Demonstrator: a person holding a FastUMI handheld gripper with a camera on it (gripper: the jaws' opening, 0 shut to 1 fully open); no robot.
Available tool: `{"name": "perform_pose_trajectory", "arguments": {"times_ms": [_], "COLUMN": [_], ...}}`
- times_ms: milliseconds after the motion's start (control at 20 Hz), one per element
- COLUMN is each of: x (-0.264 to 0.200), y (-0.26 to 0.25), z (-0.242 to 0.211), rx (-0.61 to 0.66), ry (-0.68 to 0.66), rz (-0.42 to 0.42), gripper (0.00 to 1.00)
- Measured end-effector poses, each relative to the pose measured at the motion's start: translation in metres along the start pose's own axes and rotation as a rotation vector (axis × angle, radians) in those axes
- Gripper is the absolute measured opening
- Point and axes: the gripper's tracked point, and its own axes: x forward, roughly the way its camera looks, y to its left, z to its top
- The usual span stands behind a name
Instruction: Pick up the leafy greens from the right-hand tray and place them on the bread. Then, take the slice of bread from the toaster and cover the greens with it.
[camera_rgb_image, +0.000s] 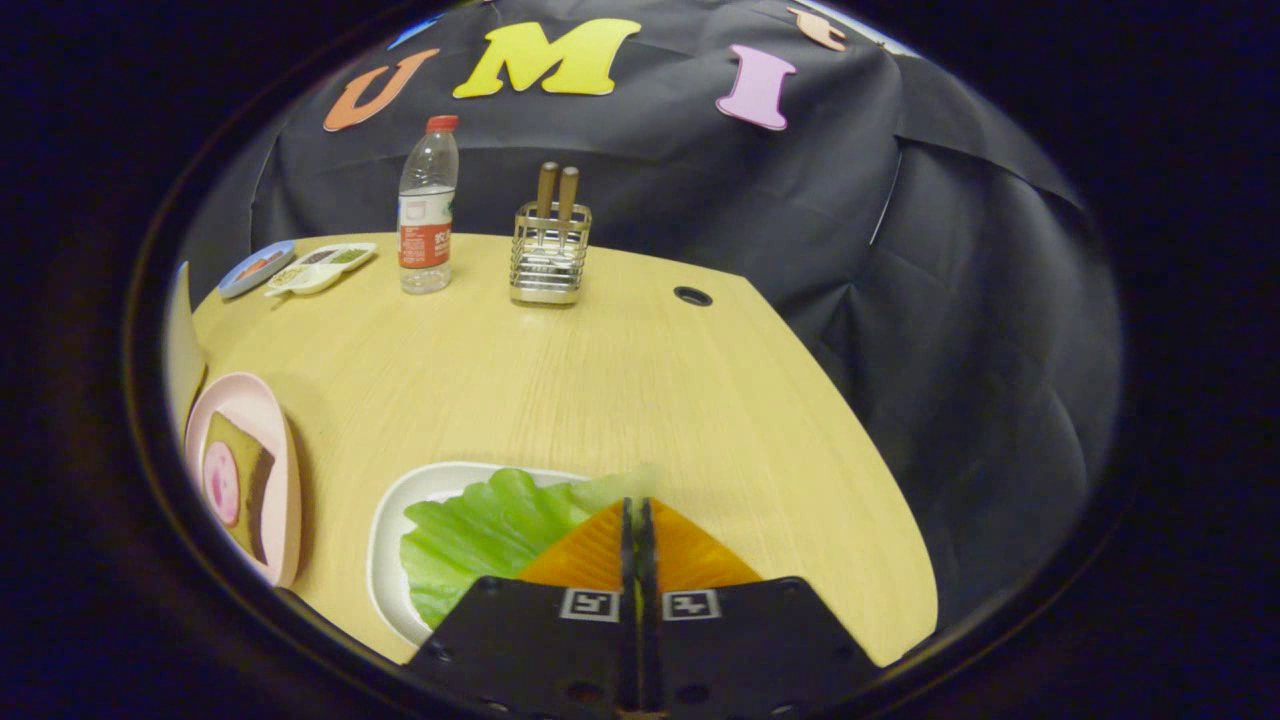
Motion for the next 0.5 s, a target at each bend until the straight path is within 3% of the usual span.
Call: {"name": "perform_pose_trajectory", "arguments": {"times_ms": [500], "x": [-0.074], "y": [0.003], "z": [0.033], "rx": [0.033], "ry": [-0.164], "rz": [0.091], "gripper": [0.0]}}
